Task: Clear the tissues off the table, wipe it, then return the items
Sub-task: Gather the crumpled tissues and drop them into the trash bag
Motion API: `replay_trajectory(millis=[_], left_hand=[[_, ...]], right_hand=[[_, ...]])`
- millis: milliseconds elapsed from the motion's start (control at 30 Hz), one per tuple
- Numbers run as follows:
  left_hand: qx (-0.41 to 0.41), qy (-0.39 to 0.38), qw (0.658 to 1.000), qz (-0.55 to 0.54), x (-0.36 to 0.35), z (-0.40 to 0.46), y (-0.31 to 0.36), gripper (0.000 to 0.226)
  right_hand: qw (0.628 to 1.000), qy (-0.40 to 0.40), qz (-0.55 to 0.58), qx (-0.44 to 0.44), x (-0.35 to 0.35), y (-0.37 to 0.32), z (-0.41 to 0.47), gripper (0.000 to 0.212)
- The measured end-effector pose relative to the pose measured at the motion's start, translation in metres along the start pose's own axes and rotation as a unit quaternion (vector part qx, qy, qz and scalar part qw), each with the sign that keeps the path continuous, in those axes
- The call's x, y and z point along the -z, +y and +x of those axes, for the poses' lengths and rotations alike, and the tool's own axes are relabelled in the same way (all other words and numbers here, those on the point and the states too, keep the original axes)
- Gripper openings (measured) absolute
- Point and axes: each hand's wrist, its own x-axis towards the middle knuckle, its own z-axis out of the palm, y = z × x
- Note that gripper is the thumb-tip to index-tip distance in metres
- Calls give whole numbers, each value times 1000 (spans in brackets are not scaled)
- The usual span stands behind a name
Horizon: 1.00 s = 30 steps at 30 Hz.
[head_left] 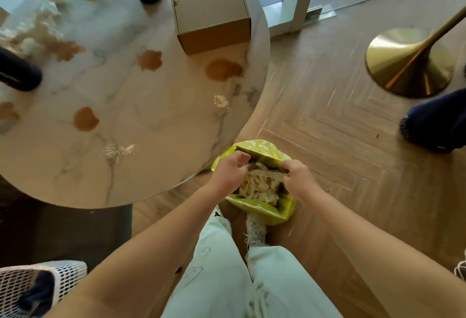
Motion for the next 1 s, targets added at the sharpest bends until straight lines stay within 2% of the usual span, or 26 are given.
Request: replay_trajectory(millis=[167,300,433,567,667,1000], left_hand=[[-105,117,987,-28,36,-15,13,23],[-133,212,968,-20,93,-18,24,20],[-127,294,947,2,170,-11,29,22],[-116,362,925,30,245,12,24,23],[-117,383,915,52,297,43,13,23],[-45,362,924,112,444,182,-31,31]], right_hand=[[990,56,6,129,16,-54,9,33],[958,120,-5,261,32,-126,25,28],[929,146,-18,339,43,-206,41,28],[924,133,-6,359,43,-277,65,31],[926,121,-7,359,40,-327,97,30],[929,111,-78,344,15,-485,230,37]])
